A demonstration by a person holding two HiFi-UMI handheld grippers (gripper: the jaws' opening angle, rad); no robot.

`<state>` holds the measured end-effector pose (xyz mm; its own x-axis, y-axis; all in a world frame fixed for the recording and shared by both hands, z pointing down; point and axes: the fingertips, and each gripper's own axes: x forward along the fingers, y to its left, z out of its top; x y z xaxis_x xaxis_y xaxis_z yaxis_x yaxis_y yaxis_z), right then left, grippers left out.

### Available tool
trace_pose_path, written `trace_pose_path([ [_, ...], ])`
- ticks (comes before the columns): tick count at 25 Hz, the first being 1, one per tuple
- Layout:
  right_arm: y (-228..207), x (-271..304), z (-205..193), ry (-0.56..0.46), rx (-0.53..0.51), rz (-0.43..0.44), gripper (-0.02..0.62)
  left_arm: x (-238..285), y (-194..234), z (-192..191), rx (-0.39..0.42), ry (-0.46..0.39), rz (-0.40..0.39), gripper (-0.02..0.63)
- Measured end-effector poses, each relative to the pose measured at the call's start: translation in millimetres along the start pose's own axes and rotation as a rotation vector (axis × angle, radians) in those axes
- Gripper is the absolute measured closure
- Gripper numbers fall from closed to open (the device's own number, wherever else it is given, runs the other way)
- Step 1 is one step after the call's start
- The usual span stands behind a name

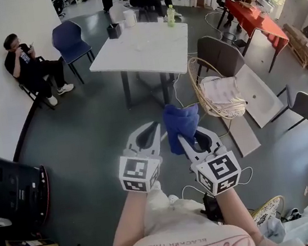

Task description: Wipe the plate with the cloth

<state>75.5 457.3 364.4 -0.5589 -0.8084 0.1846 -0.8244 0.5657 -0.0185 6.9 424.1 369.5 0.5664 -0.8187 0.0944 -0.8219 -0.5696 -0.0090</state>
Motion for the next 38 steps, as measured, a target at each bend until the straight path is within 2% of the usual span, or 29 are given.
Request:
trace_pose_path([
  [12,-47,77,2,0.026,0.015,-0.011,0.494,72,56,-3,0.005,0.014,-0.005,0.595],
  [22,-87,167,22,0.046,0.016,-0.027,0.494,148,125,8,-0.007,0.013,-0.04,0.595],
  [27,-106,212,32,0.05,0.02,-0.05,0.494,184,159,15,0.039,0.019,-0.064,0.595],
  [33,-131,271,49,0.038,0.026,-0.075,0.494,227,205,26,0.049,0.009,-0.097,0.595],
  [38,-148,314,60,0.029,0.026,-0.086,0.494,258,241,29,0.083,0.014,-0.097,0.595],
])
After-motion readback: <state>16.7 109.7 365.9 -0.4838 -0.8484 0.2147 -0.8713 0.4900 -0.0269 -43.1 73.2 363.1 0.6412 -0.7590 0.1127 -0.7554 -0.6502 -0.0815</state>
